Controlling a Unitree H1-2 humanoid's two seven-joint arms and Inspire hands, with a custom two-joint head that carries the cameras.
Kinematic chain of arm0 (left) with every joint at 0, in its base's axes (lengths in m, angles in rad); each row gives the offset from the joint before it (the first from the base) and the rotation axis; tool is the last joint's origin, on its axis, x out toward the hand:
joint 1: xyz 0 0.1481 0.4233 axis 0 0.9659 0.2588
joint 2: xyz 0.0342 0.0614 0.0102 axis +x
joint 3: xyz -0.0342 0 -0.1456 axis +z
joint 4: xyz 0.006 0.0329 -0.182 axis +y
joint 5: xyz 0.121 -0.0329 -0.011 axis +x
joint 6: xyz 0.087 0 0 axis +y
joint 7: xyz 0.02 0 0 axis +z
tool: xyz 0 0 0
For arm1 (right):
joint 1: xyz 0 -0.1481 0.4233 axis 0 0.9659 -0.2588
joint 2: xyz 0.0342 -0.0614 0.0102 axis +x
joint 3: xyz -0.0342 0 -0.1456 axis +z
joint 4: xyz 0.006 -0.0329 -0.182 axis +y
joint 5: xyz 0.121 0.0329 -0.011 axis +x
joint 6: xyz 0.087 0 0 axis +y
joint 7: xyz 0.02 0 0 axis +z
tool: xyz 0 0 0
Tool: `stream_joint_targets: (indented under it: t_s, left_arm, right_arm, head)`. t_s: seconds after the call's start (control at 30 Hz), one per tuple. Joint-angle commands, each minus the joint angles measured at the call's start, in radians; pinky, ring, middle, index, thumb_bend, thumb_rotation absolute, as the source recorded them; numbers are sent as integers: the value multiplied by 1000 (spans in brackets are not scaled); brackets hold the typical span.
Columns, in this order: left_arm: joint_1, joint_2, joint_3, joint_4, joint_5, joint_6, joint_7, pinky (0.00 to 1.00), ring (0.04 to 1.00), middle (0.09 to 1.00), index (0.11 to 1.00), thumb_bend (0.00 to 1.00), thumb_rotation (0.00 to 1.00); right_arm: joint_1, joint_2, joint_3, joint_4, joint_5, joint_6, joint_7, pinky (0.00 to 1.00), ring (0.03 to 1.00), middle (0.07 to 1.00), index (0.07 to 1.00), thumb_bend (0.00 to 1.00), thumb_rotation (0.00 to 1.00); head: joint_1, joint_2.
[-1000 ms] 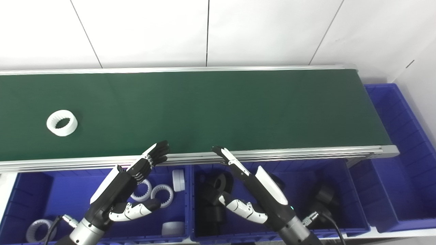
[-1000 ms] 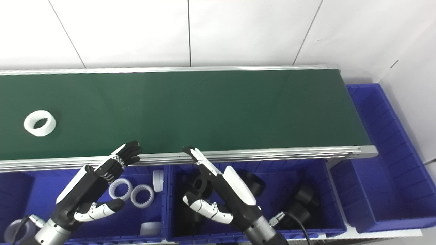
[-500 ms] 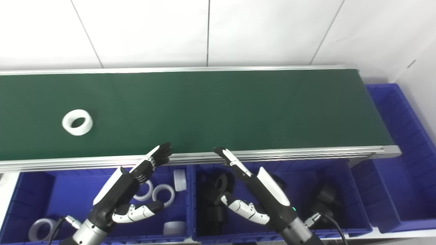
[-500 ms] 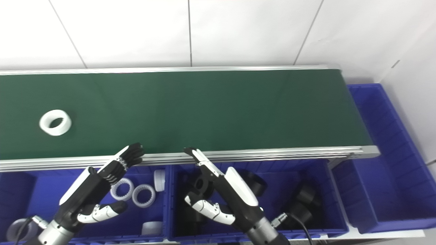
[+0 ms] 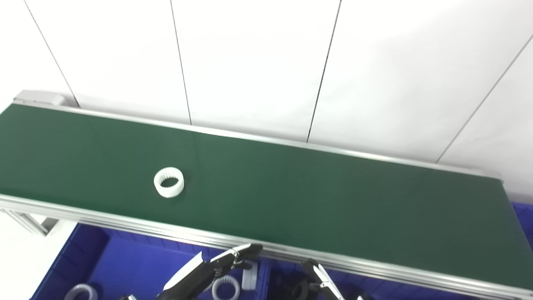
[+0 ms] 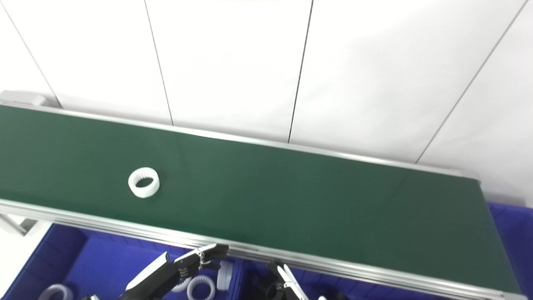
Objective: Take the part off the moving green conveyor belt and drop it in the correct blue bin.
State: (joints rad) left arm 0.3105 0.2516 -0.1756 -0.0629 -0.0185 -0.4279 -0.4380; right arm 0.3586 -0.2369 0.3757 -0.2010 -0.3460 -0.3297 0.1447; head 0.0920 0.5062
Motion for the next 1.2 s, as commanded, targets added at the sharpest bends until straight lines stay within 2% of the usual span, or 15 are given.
stream_joint_targets:
  t_s: [0.0, 0.23, 0.3, 0.37, 0.47, 0.63, 0.73, 0.83, 0.9, 1.03, 1.17]
  left_arm:
    - [-12, 2, 2, -11, -1, -42, 14, 823, 892, 919, 896, 516, 435]
    - [-22, 8, 0, -41, 24, -42, 37, 823, 893, 919, 897, 519, 448]
    - [-40, 18, 5, -58, 35, -42, 47, 835, 902, 924, 902, 523, 405]
    - [-71, 30, 21, -72, 65, -41, 67, 824, 894, 920, 902, 547, 389]
    - [-114, 37, 45, -72, 117, -41, 108, 793, 868, 907, 891, 641, 373]
    - [-187, 45, 75, -71, 207, -41, 177, 831, 887, 909, 901, 689, 326]
    - [-226, 48, 91, -75, 257, -41, 213, 855, 899, 907, 899, 693, 258]
    - [-269, 53, 120, -86, 338, -28, 243, 850, 889, 896, 897, 694, 236]
    - [-295, 58, 129, -86, 348, -23, 248, 849, 883, 889, 892, 703, 172]
    - [-355, 71, 145, -80, 375, 7, 251, 842, 871, 880, 877, 752, 66]
    - [-411, 92, 148, -37, 479, 4, 275, 782, 844, 868, 871, 830, 6]
  right_arm:
    - [-10, 7, -5, -16, 11, -52, -7, 822, 938, 985, 953, 373, 858]
    - [-14, 5, -6, -24, 10, -54, -6, 822, 938, 983, 950, 372, 842]
    - [-17, 4, -7, -27, 11, -51, -4, 825, 941, 986, 951, 370, 834]
    - [-20, 5, -8, -30, 8, -50, -4, 828, 940, 983, 948, 370, 832]
    - [-24, 9, -5, -29, 5, -50, -3, 829, 937, 979, 948, 371, 832]
    - [-32, 15, -1, -21, 7, -53, -4, 838, 945, 985, 952, 372, 840]
    - [-35, 16, -1, -20, 5, -52, -4, 846, 948, 987, 953, 368, 832]
    - [-40, 17, -1, -18, 7, -51, -1, 849, 950, 990, 956, 361, 827]
    - [-42, 18, -1, -18, 8, -51, -2, 839, 944, 988, 955, 358, 824]
    - [-45, 22, -1, -17, 4, -52, -7, 825, 936, 984, 951, 366, 826]
    - [-42, 23, -1, -26, 2, -50, -6, 829, 937, 986, 952, 368, 821]
  head:
    - [-3, 5]
    - [-11, 19]
    - [-10, 31]
    - [-4, 34]
    - [-6, 36]
    - [-7, 41]
    - [-6, 41]
    - [-6, 41]
    - [-6, 41]
    - [-11, 41]
    - [-19, 44]
